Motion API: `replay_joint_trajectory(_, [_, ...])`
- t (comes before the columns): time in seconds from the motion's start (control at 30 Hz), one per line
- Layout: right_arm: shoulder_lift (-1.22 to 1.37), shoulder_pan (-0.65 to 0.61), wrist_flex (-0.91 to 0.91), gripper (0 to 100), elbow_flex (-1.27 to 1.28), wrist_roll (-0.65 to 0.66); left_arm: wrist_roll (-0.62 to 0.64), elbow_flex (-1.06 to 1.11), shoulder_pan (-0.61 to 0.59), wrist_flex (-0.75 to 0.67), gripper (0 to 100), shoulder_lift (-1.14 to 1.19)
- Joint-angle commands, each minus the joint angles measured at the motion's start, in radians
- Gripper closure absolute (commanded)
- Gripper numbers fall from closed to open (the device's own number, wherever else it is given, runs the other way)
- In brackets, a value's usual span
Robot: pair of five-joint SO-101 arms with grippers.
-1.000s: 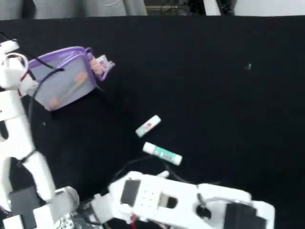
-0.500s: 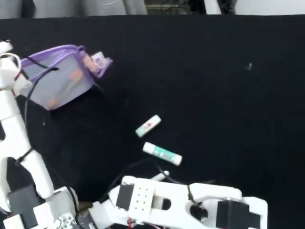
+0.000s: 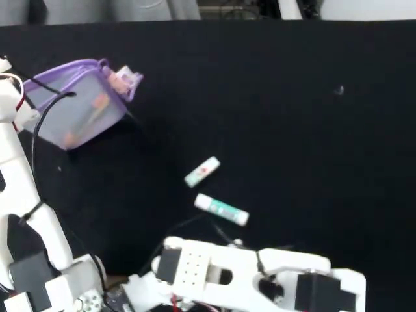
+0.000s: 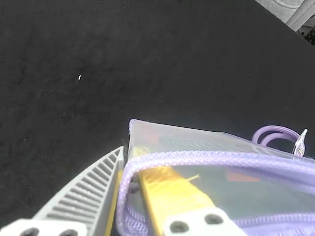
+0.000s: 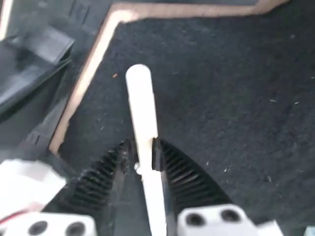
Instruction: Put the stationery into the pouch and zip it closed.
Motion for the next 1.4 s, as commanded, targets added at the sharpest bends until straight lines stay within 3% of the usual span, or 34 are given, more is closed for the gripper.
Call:
replay_joint_trajectory(0.0, [-0.007,0.023,0.112,93.5,-0.131,0.012,0.003,-0.010,-0.010,-0.025,97,-0.005])
replay_joint_trajectory(0.23, [-0.007,0.025,0.308,93.5,-0.351,0.012,0.003,-0.008,-0.010,-0.025,97,-0.005])
replay_joint_trajectory(0.47, [-0.007,0.026,0.365,93.5,-0.398,0.009,0.003,-0.002,-0.010,-0.035,97,-0.005])
replay_joint_trajectory(0.73, [-0.061,0.146,0.362,93.6,-0.364,0.061,0.003,-0.001,-0.019,-0.061,97,-0.003])
replay_joint_trajectory(0.97, [-0.105,0.149,0.232,93.4,-0.216,0.094,0.003,0.001,-0.033,-0.068,97,-0.003])
replay_joint_trajectory(1.37, [-0.104,0.115,0.221,93.2,-0.142,0.098,0.003,-0.012,-0.033,-0.084,97,-0.003])
